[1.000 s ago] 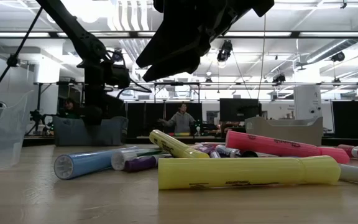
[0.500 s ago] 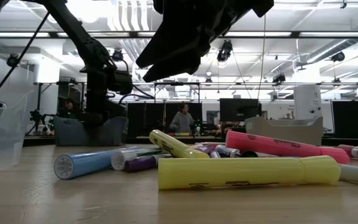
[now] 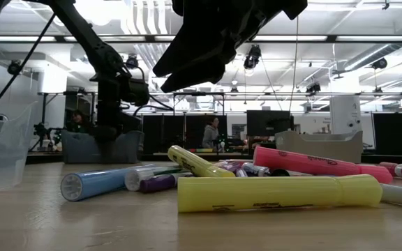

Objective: Pick & Place Markers
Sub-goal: Put the violet highlighter pen into the black bin

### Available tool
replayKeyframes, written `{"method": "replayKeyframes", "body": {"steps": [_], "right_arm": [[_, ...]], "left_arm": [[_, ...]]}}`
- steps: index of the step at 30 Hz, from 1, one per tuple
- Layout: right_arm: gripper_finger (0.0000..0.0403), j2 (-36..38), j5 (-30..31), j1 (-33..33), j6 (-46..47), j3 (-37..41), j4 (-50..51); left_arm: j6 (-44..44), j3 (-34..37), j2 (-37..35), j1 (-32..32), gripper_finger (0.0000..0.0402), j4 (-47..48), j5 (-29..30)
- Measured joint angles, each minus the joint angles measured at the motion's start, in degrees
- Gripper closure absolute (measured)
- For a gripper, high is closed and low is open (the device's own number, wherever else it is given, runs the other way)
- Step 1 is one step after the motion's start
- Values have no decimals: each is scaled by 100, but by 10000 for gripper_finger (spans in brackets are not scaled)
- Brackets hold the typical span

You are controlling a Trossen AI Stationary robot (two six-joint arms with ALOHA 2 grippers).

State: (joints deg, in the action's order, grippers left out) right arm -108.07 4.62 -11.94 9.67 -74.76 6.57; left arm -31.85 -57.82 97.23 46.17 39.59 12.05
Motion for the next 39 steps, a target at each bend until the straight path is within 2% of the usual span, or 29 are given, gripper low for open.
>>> {"method": "replayKeyframes", "body": {"steps": [5, 12, 23, 29, 32, 39], "right_arm": [[110, 0, 0, 0, 13, 0, 0], [110, 0, -2, 0, -75, 0, 3], [110, 2, 31, 8, -1003, -200, 20], [112, 23, 884, 79, -2105, -249, 72], [118, 52, 1199, 143, -2639, -249, 52], [131, 159, 1362, 271, -3373, -275, -11]], "left_arm": [[70, -2, -130, -7, 353, 56, 89], [265, -347, -352, -17, 349, 884, 144], [651, -1026, -999, -58, 350, 2046, 295], [968, -1288, -1475, -223, 350, 2551, 152], [1184, -1325, -1752, -374, 350, 2635, -175], [1850, -1325, -2288, -879, 350, 2738, -1570]]}}
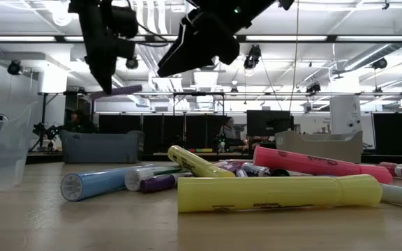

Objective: Pick & Place Markers
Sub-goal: Put the violet highlighter pen into the black bin

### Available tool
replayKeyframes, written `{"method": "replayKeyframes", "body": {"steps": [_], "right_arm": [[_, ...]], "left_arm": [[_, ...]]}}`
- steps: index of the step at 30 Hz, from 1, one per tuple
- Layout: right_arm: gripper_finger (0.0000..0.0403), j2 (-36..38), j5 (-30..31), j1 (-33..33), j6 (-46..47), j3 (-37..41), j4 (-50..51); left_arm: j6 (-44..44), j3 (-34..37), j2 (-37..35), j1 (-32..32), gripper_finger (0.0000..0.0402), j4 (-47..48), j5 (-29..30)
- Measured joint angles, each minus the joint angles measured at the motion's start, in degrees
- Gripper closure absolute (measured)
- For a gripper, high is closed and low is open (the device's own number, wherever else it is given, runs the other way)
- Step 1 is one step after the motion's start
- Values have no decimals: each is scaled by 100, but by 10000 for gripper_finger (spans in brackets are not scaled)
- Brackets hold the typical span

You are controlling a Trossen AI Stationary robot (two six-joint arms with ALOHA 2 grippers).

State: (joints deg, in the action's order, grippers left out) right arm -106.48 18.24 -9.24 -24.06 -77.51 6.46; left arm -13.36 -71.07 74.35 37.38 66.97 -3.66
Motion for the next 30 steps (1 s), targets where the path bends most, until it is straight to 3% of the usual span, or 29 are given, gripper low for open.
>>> {"method": "replayKeyframes", "body": {"steps": [3, 8, 12, 17, 30], "right_arm": [[136, 2, 17, 48, -258, -79, -58], [138, -2, 275, 70, -1054, -90, -404], [138, -2, 531, 39, -1956, -90, -848], [138, -2, 597, -19, -2696, -94, -1211], [159, -8, 564, -26, -3265, -94, -1332]], "left_arm": [[400, 0, -111, -278, 350, 97, -444], [884, 2, -156, -776, 350, 147, -1705], [1348, 4, -139, -1219, 350, 131, -2212], [1656, 7, -134, -1698, 350, 101, -2527], [1987, 9, -134, -2233, 350, -189, -2846]]}}
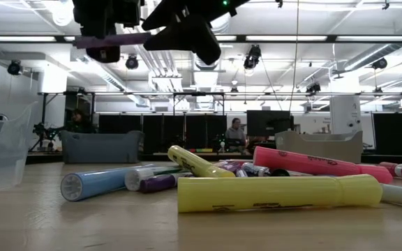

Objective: Pick & Place Markers
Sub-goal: Put the violet highlighter pen into the black bin

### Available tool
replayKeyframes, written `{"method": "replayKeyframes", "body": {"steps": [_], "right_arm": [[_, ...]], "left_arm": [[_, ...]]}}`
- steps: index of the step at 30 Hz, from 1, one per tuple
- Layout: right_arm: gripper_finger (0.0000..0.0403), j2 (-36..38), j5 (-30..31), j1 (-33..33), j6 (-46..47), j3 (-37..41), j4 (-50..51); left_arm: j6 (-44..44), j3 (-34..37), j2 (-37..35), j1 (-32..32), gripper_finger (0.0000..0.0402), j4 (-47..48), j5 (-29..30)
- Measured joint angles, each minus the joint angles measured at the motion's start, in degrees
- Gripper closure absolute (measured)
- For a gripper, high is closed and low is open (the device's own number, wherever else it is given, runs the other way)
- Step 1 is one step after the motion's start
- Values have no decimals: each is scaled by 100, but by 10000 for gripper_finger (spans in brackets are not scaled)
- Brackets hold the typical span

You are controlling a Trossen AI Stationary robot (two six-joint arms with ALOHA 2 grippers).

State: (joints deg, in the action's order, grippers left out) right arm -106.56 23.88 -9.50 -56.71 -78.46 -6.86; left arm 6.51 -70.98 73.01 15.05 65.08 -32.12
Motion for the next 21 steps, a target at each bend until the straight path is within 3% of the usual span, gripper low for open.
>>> {"method": "replayKeyframes", "body": {"steps": [21], "right_arm": [[198, -11, -35, 0, -290, 0, -242]], "left_arm": [[196, 2, 9, -219, 350, -318, -292]]}}
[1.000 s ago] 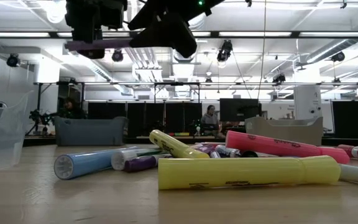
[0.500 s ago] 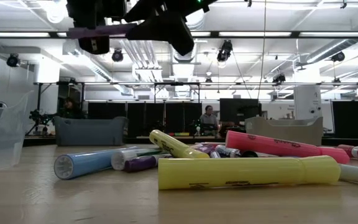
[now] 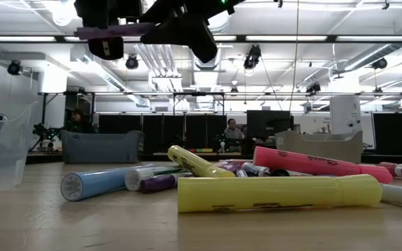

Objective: Pick & Place Markers
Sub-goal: Put the violet highlighter pen into the black bin

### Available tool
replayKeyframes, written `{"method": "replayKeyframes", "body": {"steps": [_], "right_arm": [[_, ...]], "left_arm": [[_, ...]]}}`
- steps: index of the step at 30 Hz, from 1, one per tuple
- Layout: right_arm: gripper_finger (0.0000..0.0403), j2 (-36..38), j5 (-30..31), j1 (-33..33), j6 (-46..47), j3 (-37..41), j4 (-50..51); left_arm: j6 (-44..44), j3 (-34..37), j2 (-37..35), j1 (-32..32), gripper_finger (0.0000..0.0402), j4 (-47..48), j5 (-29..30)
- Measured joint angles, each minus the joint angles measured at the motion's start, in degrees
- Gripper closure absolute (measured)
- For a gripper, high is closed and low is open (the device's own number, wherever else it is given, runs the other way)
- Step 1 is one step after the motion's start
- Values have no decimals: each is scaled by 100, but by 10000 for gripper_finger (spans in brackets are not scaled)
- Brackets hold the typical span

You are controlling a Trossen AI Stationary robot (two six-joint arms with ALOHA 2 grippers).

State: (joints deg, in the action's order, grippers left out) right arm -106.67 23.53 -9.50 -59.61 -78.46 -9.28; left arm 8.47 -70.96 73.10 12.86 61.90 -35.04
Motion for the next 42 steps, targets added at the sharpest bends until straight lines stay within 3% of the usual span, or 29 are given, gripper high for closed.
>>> {"method": "replayKeyframes", "body": {"steps": [7, 20, 27, 32, 35, 42], "right_arm": [[223, 0, -17, 2, 2, 0, -6], [333, -2, -15, -9, 28, 0, 49], [333, -2, 52, -36, 139, 2, 75], [332, -2, 95, -31, 583, 1, 145], [332, -2, 221, -37, 903, 0, 300], [332, 1, 319, -41, 1745, 0, 566]], "left_arm": [[56, 0, 0, 0, 350, -62, -27], [66, 0, 3, 0, 346, -38, -28], [206, 2, 2, 2, 343, -123, 99], [271, -4, 0, 69, 308, -402, 251], [254, -76, -7, 78, 280, -384, 626], [-415, -667, -72, 33, 243, -361, 2258]]}}
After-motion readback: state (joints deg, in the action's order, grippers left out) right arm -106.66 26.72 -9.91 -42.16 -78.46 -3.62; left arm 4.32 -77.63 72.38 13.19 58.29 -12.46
